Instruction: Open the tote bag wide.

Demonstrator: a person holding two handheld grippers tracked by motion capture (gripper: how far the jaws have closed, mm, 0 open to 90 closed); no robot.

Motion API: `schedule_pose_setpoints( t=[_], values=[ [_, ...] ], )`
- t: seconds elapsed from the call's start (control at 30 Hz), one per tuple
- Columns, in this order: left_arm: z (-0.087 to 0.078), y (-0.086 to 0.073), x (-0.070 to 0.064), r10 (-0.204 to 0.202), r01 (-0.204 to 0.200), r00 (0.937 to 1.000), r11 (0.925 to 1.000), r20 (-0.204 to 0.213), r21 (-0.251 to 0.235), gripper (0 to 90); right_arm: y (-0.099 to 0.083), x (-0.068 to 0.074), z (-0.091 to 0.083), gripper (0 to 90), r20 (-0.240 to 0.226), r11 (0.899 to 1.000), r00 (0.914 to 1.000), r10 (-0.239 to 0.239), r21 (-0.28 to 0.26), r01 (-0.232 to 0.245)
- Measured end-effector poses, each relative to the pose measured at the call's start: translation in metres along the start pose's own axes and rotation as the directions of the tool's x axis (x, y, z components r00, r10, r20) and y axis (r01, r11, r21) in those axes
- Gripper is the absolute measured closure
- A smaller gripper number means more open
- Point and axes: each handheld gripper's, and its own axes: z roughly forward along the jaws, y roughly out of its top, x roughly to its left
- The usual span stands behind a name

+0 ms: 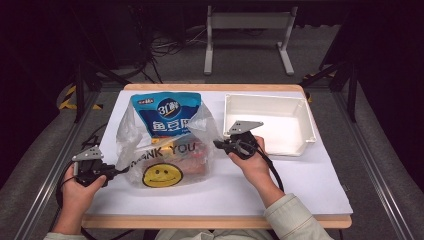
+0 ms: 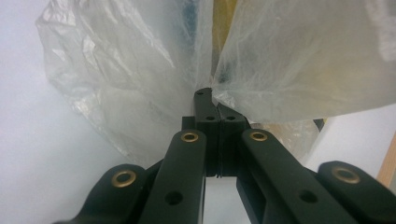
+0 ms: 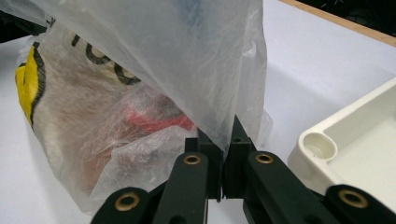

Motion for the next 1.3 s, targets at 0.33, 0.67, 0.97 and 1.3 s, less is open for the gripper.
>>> schedule_pose_setpoints(
  t=[0.33, 0.67, 0.97, 1.3],
  values=[
    [0.004, -0.005, 0.003, -0.029, 0.028, 0.9994, 0.9991, 0.018, 0.031, 90.0, -0.012, 0.000, 0.007, 89.0, -0.007, 0.998, 1.0000, 0.004, 0.056, -0.003],
    [0.000, -0.012, 0.009, -0.055, 0.055, 0.9980, 0.9982, 0.031, 0.023, 90.0, -0.016, 0.002, 0.012, 89.1, -0.008, 0.996, 1.0000, 0.003, 0.084, -0.002],
    [0.004, -0.014, 0.011, -0.052, 0.050, 0.9983, 0.9960, 0.026, 0.075, 90.0, -0.029, 0.001, 0.021, 89.2, -0.018, 0.987, 0.9997, 0.014, 0.158, -0.011],
    [-0.008, -0.016, 0.000, -0.017, 0.015, 0.9989, 0.9993, 0.044, 0.034, 78.9, -0.030, 0.000, 0.011, 85.3, -0.026, 0.989, 0.9996, 0.012, 0.146, -0.008]
  ],
)
